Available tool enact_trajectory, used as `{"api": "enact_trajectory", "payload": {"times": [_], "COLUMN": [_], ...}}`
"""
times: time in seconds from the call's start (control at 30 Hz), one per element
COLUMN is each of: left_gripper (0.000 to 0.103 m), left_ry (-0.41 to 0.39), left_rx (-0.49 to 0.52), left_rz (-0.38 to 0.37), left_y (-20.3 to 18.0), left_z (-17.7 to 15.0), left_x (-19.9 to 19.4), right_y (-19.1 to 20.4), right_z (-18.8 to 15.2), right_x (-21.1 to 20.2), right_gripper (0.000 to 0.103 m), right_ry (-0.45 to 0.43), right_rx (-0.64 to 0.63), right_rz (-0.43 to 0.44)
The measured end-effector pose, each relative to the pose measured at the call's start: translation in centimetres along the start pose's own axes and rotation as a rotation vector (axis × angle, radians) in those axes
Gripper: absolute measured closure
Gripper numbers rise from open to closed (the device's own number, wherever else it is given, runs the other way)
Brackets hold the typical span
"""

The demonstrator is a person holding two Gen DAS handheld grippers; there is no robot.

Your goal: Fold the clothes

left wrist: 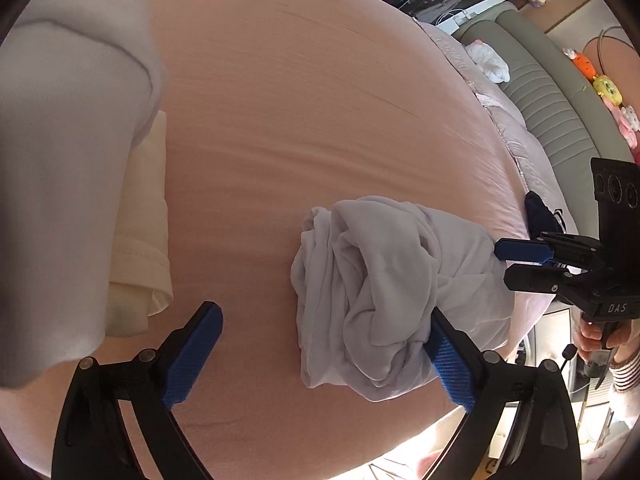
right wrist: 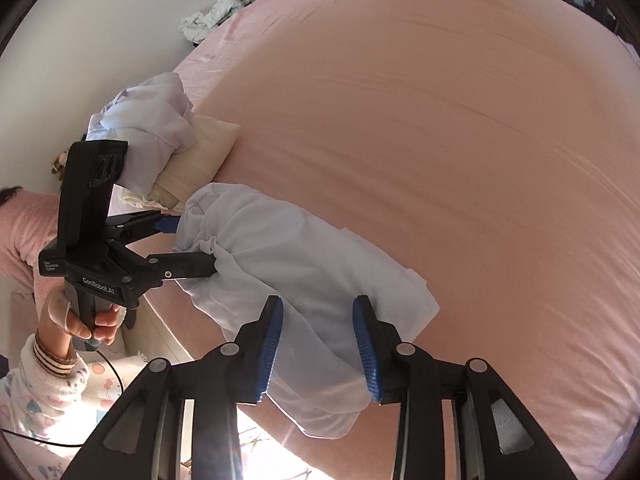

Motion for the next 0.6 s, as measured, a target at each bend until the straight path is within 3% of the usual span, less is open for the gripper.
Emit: {"api": "enact_trajectory", "payload": {"times": [0.03,0.1,0.13,0.2,0.3,0.47,0.6], "left_gripper": [0.004,0.004,0.004,0.004,0.004,0.004,0.004], "left_ry": [-0.018,-0.025,-0.027,-0.005,-0.033,-0.059,-0.06], "left_rx": [0.036,0.045,0.047,-0.045,-0.07,-0.086,-0.107], "left_rz": [0.022,0.01,0.002,-0.083,-0.146,-0.171,-0.147], "left_y": [-0.5,-0.4,-0.3,0.9,1.3,1.4,1.5], "left_z": [-0.2,-0.2,-0.3,-0.2,-0.5,-0.8,-0.9], "left_x": [-0.2,0.0,0.1,0.6,0.9,0.8,0.6], "right_y": [-0.3,-0.9,-1.2,-2.1,-3.6,-4.2,-4.2], "right_z": [-0.3,-0.9,-1.4,-2.6,-4.1,-5.2,-5.2], "right_x": [-0.3,-0.5,-0.6,-0.6,-0.2,0.9,2.3], "right_gripper": [0.053,0.03,0.029,0.028,0.028,0.028,0.028], "right_ry": [-0.005,-0.007,-0.014,-0.038,-0.056,-0.05,-0.058], "right_rx": [0.019,0.063,0.087,0.174,0.315,0.374,0.408], "right_rz": [-0.003,-0.015,-0.005,0.07,0.124,0.134,0.155]}}
Point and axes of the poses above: each gripper's, at about its wrist camera, not at the fingertips, and x roughly the way its jaws point, y to its left, z to its top, the point moved 4 cm from there along x, roughly the way its jaws point, and after that the axes turned 11 degrees about -x, right-handed, at the moved point
